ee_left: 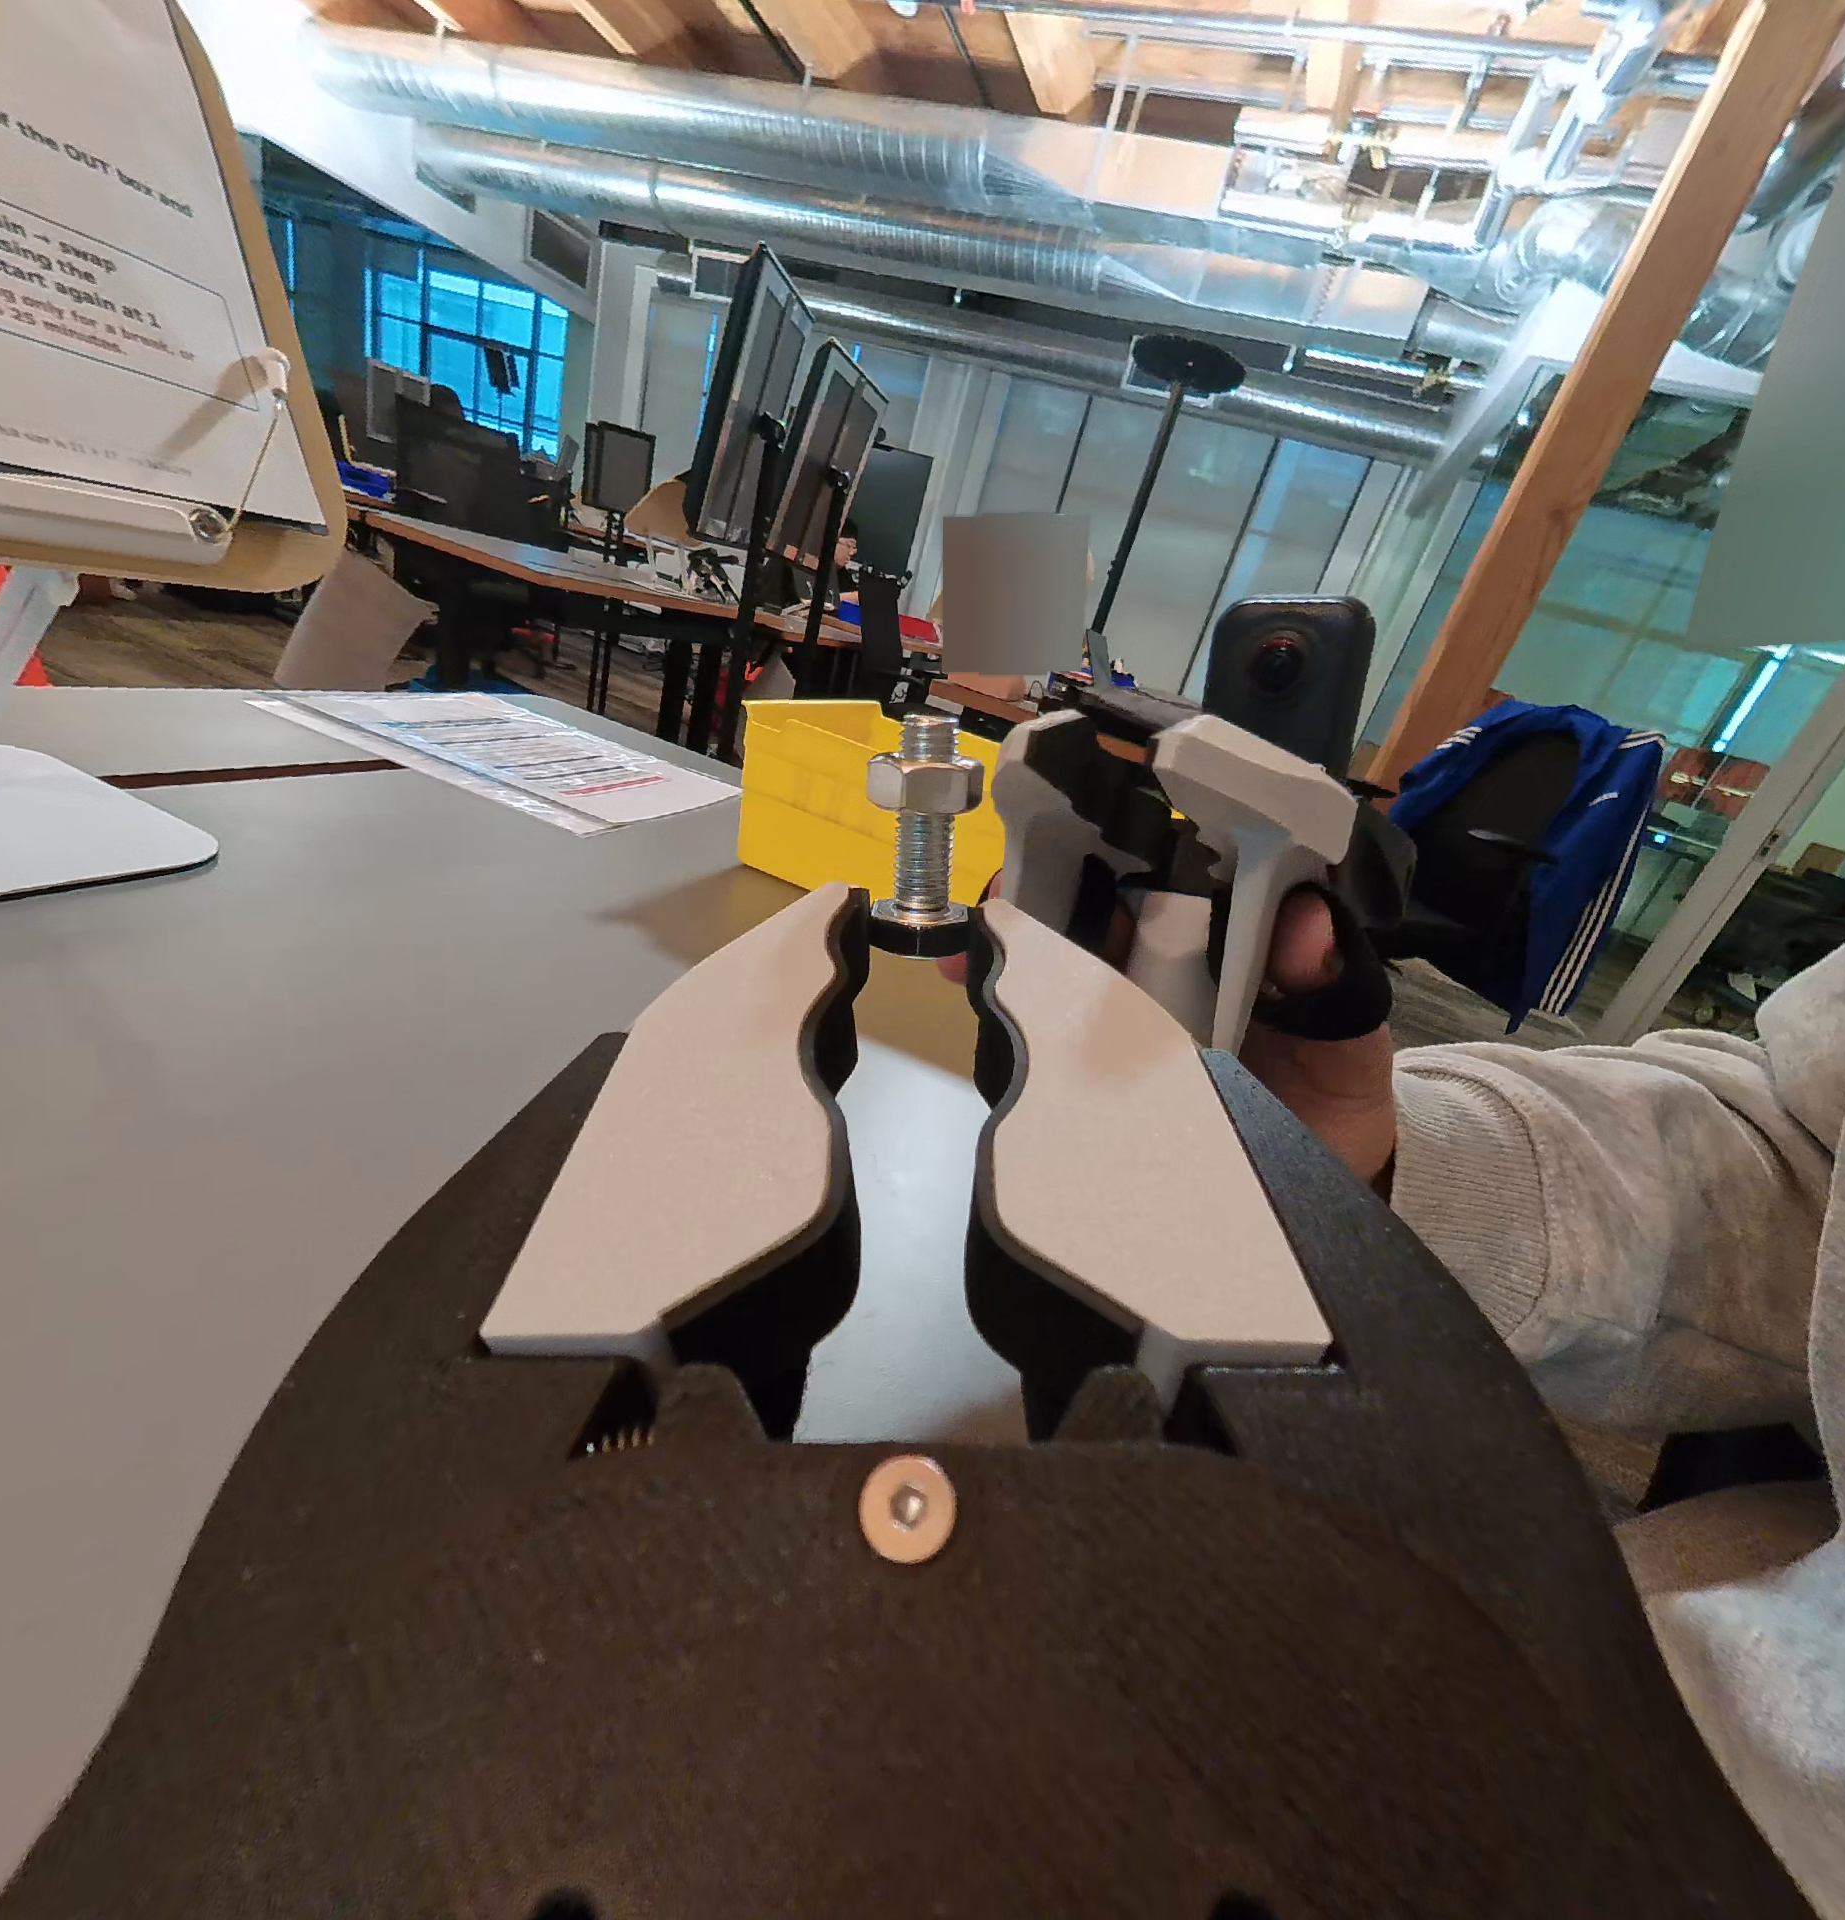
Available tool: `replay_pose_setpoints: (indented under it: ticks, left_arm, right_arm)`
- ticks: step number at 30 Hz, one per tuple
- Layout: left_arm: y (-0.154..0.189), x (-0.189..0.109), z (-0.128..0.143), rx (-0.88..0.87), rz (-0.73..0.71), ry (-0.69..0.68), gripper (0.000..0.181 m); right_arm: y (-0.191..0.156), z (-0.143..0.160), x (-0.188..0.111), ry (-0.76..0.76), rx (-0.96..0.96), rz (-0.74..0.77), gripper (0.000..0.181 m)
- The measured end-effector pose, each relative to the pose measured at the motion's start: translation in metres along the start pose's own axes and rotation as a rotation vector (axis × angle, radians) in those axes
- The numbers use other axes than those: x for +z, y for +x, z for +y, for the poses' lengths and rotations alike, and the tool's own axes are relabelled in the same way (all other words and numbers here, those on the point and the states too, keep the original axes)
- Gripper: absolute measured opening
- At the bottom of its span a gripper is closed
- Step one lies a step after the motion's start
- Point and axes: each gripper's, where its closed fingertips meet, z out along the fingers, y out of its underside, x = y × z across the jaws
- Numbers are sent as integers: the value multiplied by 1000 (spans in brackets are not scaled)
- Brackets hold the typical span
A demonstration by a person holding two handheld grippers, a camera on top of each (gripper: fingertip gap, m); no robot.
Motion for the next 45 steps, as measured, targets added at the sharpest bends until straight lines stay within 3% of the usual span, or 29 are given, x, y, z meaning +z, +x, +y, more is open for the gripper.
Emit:
replay_pose_setpoints:
  ticks: [10,25,35,45]
  left_arm:
    - [1,1,1,4,3,-5,19]
    - [3,2,6,48,-1,-36,19]
    - [3,3,7,45,0,-43,19]
    - [6,4,11,81,3,-66,19]
  right_arm:
    - [10,3,-1,-8,18,44,27]
    - [15,-13,-10,61,-32,94,14]
    - [15,1,-5,-27,-100,119,9]
    - [17,0,-5,-22,-100,128,13]
